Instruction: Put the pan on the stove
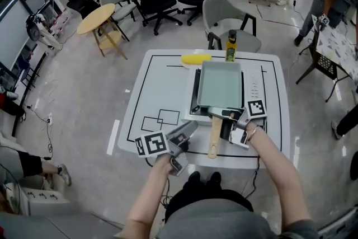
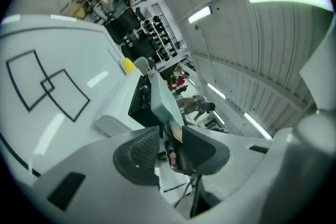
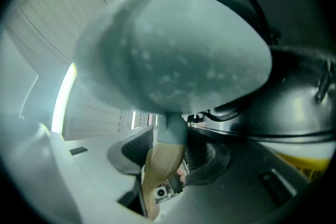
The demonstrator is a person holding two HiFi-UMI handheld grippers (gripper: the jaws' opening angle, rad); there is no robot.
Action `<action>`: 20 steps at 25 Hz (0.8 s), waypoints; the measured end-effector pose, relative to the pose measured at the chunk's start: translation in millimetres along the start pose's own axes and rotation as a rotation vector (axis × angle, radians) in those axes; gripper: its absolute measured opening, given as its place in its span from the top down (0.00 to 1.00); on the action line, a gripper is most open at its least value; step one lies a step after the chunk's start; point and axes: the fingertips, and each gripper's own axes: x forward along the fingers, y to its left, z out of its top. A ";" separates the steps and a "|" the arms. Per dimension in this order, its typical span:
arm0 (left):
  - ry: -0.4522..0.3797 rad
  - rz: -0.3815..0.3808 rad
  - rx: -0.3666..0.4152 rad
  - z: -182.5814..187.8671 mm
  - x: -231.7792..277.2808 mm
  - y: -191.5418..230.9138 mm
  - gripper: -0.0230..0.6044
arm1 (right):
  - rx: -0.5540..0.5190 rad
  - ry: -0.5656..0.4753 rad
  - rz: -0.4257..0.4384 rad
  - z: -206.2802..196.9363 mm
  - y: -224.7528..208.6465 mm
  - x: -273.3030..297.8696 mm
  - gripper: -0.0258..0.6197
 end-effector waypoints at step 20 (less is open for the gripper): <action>-0.121 0.272 0.396 40.2 5.9 16.6 0.95 | -0.012 0.006 0.047 0.4 3.5 -0.4 0.63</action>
